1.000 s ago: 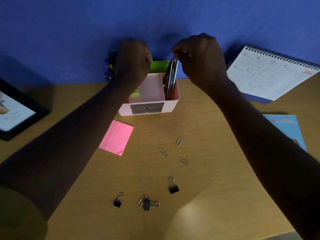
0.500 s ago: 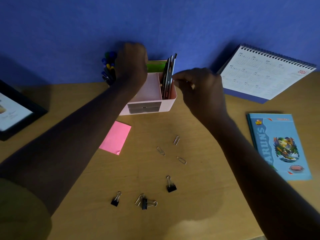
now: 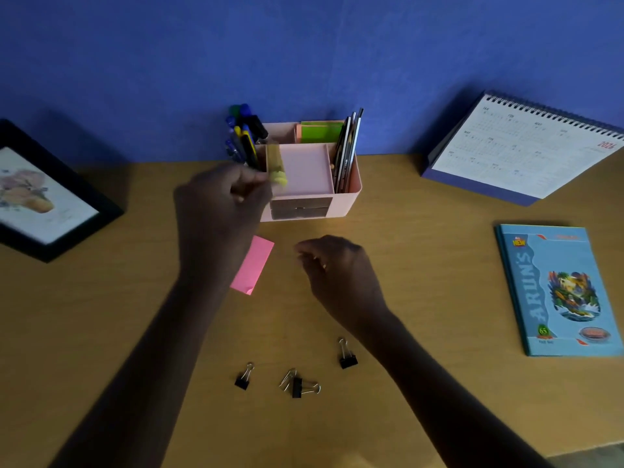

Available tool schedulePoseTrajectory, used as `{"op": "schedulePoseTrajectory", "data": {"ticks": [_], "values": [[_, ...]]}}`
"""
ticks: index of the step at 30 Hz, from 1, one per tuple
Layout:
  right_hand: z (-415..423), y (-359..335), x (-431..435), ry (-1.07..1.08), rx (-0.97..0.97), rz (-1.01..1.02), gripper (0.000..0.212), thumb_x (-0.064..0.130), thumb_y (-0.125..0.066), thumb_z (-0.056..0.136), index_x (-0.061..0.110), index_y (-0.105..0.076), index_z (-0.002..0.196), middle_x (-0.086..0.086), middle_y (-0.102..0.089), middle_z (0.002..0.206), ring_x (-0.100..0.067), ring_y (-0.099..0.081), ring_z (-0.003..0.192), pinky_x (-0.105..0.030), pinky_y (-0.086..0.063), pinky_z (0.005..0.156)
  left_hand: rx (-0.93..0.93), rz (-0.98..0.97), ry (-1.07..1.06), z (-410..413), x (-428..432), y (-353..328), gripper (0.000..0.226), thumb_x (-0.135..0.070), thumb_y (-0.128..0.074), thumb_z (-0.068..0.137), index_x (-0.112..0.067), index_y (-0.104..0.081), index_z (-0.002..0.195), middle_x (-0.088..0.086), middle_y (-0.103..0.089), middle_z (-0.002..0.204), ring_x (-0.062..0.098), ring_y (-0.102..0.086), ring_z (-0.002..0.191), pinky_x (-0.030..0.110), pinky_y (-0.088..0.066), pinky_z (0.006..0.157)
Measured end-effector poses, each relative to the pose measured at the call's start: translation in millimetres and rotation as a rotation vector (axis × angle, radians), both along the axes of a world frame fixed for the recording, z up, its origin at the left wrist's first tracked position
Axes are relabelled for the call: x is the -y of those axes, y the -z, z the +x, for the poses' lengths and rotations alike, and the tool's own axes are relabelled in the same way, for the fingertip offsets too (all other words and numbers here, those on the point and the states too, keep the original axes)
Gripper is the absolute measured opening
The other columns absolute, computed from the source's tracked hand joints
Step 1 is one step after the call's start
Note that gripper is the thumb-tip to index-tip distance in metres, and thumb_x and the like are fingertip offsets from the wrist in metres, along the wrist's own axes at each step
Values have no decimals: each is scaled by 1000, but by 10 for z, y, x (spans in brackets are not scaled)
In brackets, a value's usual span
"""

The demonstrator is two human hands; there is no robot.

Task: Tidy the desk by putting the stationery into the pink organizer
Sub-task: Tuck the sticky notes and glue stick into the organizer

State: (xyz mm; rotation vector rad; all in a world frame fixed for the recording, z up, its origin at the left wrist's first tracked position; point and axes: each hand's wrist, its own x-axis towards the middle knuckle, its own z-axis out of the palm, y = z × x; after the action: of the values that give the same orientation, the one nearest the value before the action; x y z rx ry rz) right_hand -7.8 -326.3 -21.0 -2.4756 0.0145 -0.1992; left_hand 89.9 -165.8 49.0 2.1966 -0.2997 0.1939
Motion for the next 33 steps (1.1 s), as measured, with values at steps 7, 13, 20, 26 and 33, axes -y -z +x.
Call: {"op": "schedulePoseTrajectory", "data": {"ticks": [7,13,20,26,33], "values": [[27,169,-458,-28,-155,-58,51,28,-82,93,12,-65,138,-8,-67,136,-24,-66,120,-36,-62,88,-201,186,-202,-488,-550,773,31,-34,-78,94,-13,-79,117,7,-79,110,18,-73,88,35,-58,68],[94,346,-761,38,-171,-203,58,43,-82,91,10,-60,134,-11,-59,138,-29,-61,122,-43,-62,90,-264,331,-202,-537,-700,1121,46,-39,-81,87,-13,-77,125,10,-72,113,28,-67,100,43,-59,81],[64,421,-865,98,-170,-239,60,42,-83,90,12,-59,136,-9,-57,139,-29,-58,125,-44,-59,96,-299,339,-263,-488,-629,1147,45,-38,-78,92,-11,-75,128,13,-72,118,32,-68,103,45,-61,78],[49,441,-874,103,-179,-254,63,41,-86,87,10,-60,135,-10,-59,139,-31,-59,125,-46,-59,96,-417,175,-331,-340,-618,1105,38,-41,-73,90,-14,-80,116,10,-78,110,26,-73,95,42,-62,77],[24,483,-905,125,-169,-270,65,41,-87,85,12,-58,136,-9,-59,139,-31,-60,124,-46,-59,93,-441,173,-308,-330,-633,1098,55,-62,-61,87,-17,-80,113,7,-78,110,26,-72,100,48,-63,81]]}}
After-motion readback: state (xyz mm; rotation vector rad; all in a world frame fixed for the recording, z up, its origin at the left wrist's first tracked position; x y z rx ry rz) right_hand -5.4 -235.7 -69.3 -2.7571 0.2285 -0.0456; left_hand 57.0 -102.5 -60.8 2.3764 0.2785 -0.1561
